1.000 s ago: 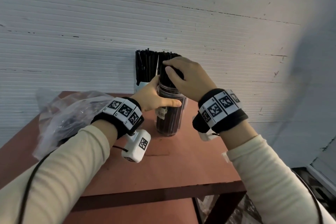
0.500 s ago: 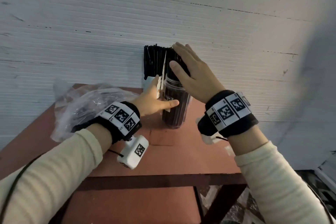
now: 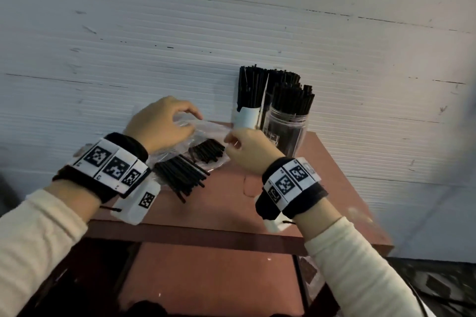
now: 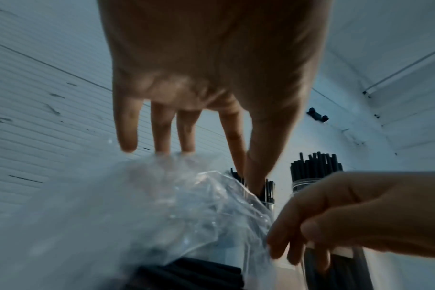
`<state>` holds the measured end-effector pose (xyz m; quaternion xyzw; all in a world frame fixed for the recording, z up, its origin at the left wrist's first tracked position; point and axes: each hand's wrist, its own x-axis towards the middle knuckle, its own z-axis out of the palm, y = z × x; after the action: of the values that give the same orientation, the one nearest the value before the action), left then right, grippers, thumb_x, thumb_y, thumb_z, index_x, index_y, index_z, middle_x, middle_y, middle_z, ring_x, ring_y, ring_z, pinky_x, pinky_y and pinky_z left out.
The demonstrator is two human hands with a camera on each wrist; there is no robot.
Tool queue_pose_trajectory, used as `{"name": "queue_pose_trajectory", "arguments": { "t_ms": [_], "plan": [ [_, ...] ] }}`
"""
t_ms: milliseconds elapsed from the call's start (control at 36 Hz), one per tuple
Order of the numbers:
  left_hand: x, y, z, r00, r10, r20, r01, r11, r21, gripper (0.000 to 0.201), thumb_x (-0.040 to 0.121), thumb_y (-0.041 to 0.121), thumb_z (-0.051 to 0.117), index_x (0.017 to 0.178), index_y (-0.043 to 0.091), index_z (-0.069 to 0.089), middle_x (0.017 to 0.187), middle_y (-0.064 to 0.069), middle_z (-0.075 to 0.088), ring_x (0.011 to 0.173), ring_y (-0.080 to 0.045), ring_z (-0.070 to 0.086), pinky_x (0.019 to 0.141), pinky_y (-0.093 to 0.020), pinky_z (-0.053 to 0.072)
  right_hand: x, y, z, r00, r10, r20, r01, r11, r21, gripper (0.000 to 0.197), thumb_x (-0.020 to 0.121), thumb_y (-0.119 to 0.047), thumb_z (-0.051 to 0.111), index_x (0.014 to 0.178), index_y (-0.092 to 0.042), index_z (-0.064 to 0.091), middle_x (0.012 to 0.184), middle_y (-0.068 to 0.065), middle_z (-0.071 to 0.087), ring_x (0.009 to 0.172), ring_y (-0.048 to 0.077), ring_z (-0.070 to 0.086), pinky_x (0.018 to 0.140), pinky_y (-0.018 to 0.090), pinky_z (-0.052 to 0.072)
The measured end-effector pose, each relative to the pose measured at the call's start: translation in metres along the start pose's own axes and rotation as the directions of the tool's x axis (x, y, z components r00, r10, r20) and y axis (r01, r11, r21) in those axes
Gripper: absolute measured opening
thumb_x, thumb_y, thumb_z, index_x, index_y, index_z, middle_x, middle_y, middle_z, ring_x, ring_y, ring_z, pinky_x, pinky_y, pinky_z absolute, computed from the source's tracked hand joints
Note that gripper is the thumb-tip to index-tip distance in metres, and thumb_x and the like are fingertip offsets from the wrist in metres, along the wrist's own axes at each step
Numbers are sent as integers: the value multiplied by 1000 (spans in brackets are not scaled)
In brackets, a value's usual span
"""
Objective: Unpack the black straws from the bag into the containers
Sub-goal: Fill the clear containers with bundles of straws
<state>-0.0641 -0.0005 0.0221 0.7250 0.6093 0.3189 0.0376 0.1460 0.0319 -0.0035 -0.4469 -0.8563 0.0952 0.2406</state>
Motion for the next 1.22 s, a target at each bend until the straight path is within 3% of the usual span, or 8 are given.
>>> {"name": "queue_pose_trajectory", "arguments": {
  "t_ms": [194, 278, 361, 444, 556, 805, 917, 1222],
  "plan": [
    [-14, -28, -9, 926, -30, 375, 12, 999, 49, 45, 90, 15, 57, 119, 49, 60, 147, 5, 44, 132, -18, 44, 104, -28, 37, 30, -18, 35, 935, 64, 349, 5, 981, -193, 35, 97, -26, 43, 107, -5, 68, 106, 11, 69, 100, 28, 61, 87, 34, 49],
    [-13, -37, -9, 938, -53, 343, 41, 998, 43, 57, 89, 0, 49, 120, 47, 59, 140, 13, 48, 84, -8, 65, 74, -23, 52, 41, -22, 48, 914, 58, 400, 47, 968, -247, 34, 100, -30, 39, 115, -10, 64, 115, 8, 65, 107, 26, 57, 90, 31, 42],
    [-8, -43, -9, 971, -60, 232, 65, 998, -14, 61, 87, -5, 49, 118, 46, 61, 129, 12, 57, 42, -6, 47, 48, -18, 42, 53, -21, 57, 896, 69, 439, 34, 975, -221, 43, 101, -34, 39, 136, -10, 48, 135, 10, 52, 124, 27, 47, 100, 29, 33],
    [-2, -46, -13, 993, -30, 118, 39, 996, -78, 66, 85, -8, 46, 114, 49, 61, 123, 10, 65, 69, -33, 63, 62, -35, 53, 72, -8, 69, 913, 78, 401, 60, 945, -322, 61, 97, -48, 42, 148, -16, 32, 154, 9, 31, 140, 27, 29, 115, 35, 21],
    [6, -49, -14, 998, 23, 55, -14, 988, -154, 71, 85, -13, 40, 121, 45, 61, 118, 9, 64, 79, -19, 63, 56, -22, 48, 84, 2, 75, 945, 103, 310, -7, 955, -297, 73, 92, -55, 48, 152, -22, 22, 161, 2, 13, 146, 27, 17, 119, 39, 16],
    [16, -54, -7, 990, 9, 142, 23, 975, -221, 71, 91, -10, 37, 126, 48, 56, 139, 6, 55, 119, -24, 57, 92, -39, 50, 104, 6, 88, 915, 180, 360, -74, 954, -289, 60, 91, -51, 53, 136, -12, 43, 140, 7, 48, 126, 28, 47, 105, 39, 37],
    [20, -55, -6, 970, 34, 240, 17, 978, -207, 89, 88, -9, 37, 107, 77, 45, 150, 9, 43, 100, -27, 56, 89, -43, 46, 111, 11, 85, 932, 154, 328, -60, 958, -280, 20, 89, -42, 60, 94, -23, 56, 88, -5, 58, 93, 22, 59, 79, 28, 40],
    [26, -57, -5, 963, -11, 268, 36, 995, -88, 74, 90, -7, 38, 135, 52, 47, 151, 12, 41, 100, -29, 65, 88, -41, 54, 115, 16, 97, 944, 127, 304, -43, 962, -269, 48, 79, -40, 66, 125, -37, 55, 118, -1, 61, 105, 22, 58, 84, 27, 42]
  ]
}}
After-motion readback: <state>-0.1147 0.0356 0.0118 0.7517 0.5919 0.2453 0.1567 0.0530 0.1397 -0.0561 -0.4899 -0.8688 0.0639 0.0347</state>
